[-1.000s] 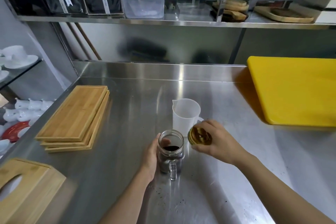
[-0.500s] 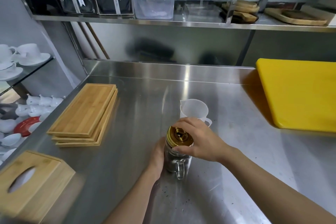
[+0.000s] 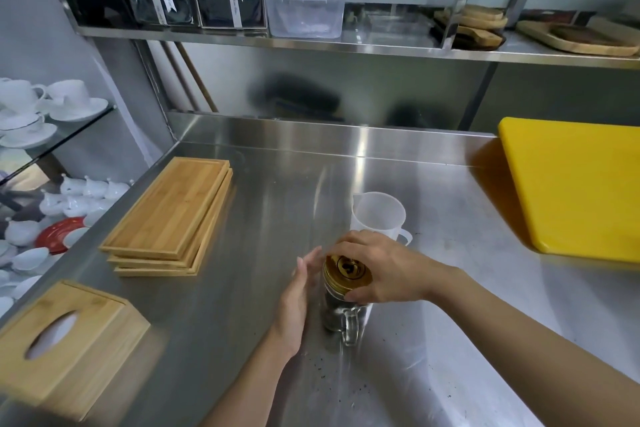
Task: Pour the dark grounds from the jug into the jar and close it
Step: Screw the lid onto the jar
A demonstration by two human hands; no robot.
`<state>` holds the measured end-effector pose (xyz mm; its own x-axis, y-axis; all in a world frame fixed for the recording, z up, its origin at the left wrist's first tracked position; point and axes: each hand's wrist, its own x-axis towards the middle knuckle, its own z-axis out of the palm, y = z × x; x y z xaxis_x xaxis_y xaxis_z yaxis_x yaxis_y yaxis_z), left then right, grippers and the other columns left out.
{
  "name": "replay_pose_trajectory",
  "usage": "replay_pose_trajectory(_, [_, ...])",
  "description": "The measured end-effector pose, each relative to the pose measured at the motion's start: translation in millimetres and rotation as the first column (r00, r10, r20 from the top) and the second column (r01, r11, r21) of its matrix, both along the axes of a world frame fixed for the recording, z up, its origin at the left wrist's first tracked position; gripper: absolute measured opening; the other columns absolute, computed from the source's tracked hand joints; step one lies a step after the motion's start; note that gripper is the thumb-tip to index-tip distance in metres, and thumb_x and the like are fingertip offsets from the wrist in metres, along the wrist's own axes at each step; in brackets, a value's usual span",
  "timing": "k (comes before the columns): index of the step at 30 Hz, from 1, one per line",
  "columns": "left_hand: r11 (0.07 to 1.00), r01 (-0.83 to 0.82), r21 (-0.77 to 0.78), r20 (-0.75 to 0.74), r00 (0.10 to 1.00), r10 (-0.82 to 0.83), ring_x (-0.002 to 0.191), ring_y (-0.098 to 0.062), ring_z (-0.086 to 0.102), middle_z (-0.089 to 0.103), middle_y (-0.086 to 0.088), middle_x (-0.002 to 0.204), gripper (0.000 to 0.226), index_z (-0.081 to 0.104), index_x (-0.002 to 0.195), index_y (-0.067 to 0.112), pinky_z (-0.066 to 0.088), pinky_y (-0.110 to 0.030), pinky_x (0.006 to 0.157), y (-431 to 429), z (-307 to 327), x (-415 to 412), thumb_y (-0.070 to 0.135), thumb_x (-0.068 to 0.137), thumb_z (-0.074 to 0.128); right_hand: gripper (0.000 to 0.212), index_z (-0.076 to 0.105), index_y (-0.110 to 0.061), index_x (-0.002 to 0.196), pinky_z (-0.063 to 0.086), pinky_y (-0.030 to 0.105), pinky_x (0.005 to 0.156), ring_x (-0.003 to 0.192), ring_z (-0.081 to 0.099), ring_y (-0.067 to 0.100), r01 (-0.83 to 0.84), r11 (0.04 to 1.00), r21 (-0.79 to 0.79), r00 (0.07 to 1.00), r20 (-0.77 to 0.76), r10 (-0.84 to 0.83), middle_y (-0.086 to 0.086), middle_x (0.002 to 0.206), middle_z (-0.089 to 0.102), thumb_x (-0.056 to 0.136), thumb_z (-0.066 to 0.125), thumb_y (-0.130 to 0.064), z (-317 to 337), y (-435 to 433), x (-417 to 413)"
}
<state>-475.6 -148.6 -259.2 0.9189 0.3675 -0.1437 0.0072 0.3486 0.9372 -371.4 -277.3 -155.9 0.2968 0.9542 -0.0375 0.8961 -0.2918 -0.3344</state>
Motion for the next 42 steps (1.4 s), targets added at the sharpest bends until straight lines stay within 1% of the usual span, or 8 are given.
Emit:
replay_pose_trajectory(3, [0.975, 0.121, 0.188, -0.031, 0.993, -0.117, 0.127, -0.001, 0.043, 0.047, 0.012, 0.139, 0.103, 0.032, 0.139, 0.03, 0.033, -0.024, 0.104, 1, 2, -12, 0.07, 0.052, 0.071, 0.061, 0.044, -0.023, 0.131, 0.041, 0.032, 0.093, 0.11, 0.045, 0.02, -0.017, 1.0, -0.005, 1.0, -0.01, 0.017, 0.004, 0.122, 0.05, 0.077, 0.07, -0.032, 3, 0, 0])
replay_pose_trajectory(5, [0.916, 0.253, 0.311, -0.081, 0.967, -0.24, 0.124, 0.012, 0.039, 0.038, 0.015, 0.14, 0.1, 0.021, 0.138, 0.038, 0.035, -0.013, 0.099, -6, 7, -14, 0.05, 0.057, 0.079, 0.061, 0.044, -0.023, 0.131, 0.041, 0.028, 0.091, 0.109, 0.045, 0.019, -0.037, 0.999, -0.022, 0.999, 0.004, 0.037, 0.003, 0.122, 0.05, 0.077, 0.071, -0.03, 5, 0, 0])
replay_pose_trajectory(9, [0.824, 0.218, 0.523, -0.176, 0.974, -0.146, 0.129, -0.009, 0.037, 0.033, 0.004, 0.139, 0.107, 0.012, 0.136, 0.036, 0.036, -0.027, 0.107, -23, 9, -10, 0.044, 0.055, 0.082, 0.064, 0.041, -0.026, 0.132, 0.039, 0.021, 0.085, 0.111, 0.045, 0.017, -0.093, 0.993, -0.071, 0.993, 0.062, 0.098, 0.0, 0.125, 0.049, 0.075, 0.072, -0.024, 7, 3, 2])
replay_pose_trajectory(24, [0.755, 0.075, 0.652, -0.114, 0.994, 0.0, 0.116, -0.007, 0.045, 0.041, 0.005, 0.124, 0.088, 0.027, 0.124, 0.033, 0.042, -0.02, 0.096, -26, 1, -5, 0.041, 0.054, 0.079, 0.063, 0.043, -0.026, 0.132, 0.045, 0.03, 0.087, 0.116, 0.045, 0.021, -0.135, 0.972, -0.192, 0.985, 0.078, 0.153, 0.001, 0.129, 0.048, 0.076, 0.072, -0.02, 15, 12, 3])
replay_pose_trajectory(30, [0.728, 0.043, 0.684, -0.097, 0.995, 0.032, 0.108, 0.021, 0.032, 0.033, 0.029, 0.115, 0.084, 0.031, 0.126, 0.033, 0.034, 0.001, 0.081, -27, -4, -5, 0.04, 0.057, 0.079, 0.07, 0.041, -0.027, 0.127, 0.039, 0.028, 0.066, 0.102, 0.052, 0.021, 0.046, 0.971, -0.237, 0.953, 0.301, 0.029, 0.0, 0.116, 0.054, 0.072, 0.057, -0.068, 9, 16, 4])
replay_pose_trajectory(36, [0.713, 0.066, 0.698, -0.137, 0.99, 0.042, 0.113, -0.006, 0.04, 0.04, 0.011, 0.122, 0.087, 0.028, 0.127, 0.033, 0.038, -0.012, 0.087, -27, -3, -4, 0.046, 0.056, 0.077, 0.075, 0.032, -0.033, 0.135, 0.042, 0.04, 0.091, 0.118, 0.039, 0.02, -0.05, 0.961, -0.271, 0.973, 0.203, 0.108, -0.002, 0.133, 0.04, 0.072, 0.066, -0.054, 17, 15, -1])
replay_pose_trajectory(39, [0.697, 0.038, 0.716, -0.12, 0.99, 0.07, 0.115, -0.011, 0.046, 0.046, 0.009, 0.122, 0.089, 0.033, 0.127, 0.029, 0.044, -0.026, 0.095, -28, -2, -4, 0.053, 0.052, 0.075, 0.07, 0.034, -0.034, 0.135, 0.044, 0.035, 0.085, 0.118, 0.038, 0.021, -0.11, 0.947, -0.301, 0.975, 0.152, 0.162, -0.001, 0.134, 0.039, 0.075, 0.068, -0.023, 22, 15, -2])
replay_pose_trajectory(42, [0.697, 0.043, 0.716, -0.132, 0.988, 0.075, 0.114, -0.018, 0.05, 0.051, 0.001, 0.122, 0.088, 0.037, 0.125, 0.023, 0.047, -0.038, 0.094, -27, -3, -3, 0.051, 0.052, 0.076, 0.065, 0.035, -0.031, 0.133, 0.04, 0.03, 0.066, 0.111, 0.042, 0.023, -0.06, 0.942, -0.33, 0.963, 0.229, 0.142, 0.0, 0.127, 0.044, 0.076, 0.066, -0.024, 20, 18, -4])
